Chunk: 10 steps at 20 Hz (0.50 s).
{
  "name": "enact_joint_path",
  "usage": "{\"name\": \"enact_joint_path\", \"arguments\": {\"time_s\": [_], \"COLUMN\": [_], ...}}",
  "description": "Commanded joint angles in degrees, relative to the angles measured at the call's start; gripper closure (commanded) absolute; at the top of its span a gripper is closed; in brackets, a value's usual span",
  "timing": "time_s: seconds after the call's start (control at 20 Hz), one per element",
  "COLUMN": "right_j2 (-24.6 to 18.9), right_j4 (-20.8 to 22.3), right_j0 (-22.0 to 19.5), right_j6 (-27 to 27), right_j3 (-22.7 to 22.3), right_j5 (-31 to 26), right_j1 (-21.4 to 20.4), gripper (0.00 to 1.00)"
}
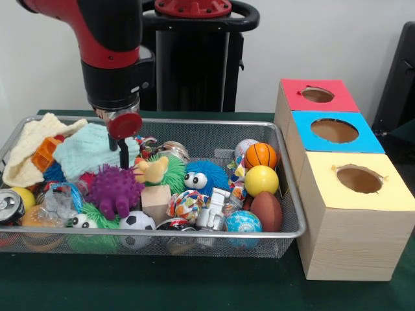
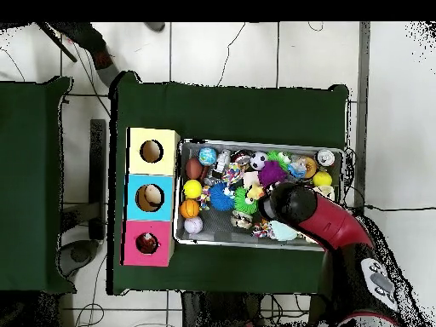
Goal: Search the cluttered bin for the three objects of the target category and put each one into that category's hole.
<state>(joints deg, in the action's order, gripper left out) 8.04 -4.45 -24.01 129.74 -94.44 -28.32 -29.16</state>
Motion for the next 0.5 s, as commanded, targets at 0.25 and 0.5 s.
{"name": "enact_joint_path", "arguments": {"time_s": [0.25, 0.5], "right_j2": [-6.72, -5.54], "right_j4": [-2.43, -2.48], "right_j0": [0.49, 2.61], "right_j6": [6.28, 7.21], "right_j3": [-3.86, -4.82], "right_j5": [2.49, -1.02], "right_j1": [0.79, 0.19], "gripper": [0.00, 0.00]}}
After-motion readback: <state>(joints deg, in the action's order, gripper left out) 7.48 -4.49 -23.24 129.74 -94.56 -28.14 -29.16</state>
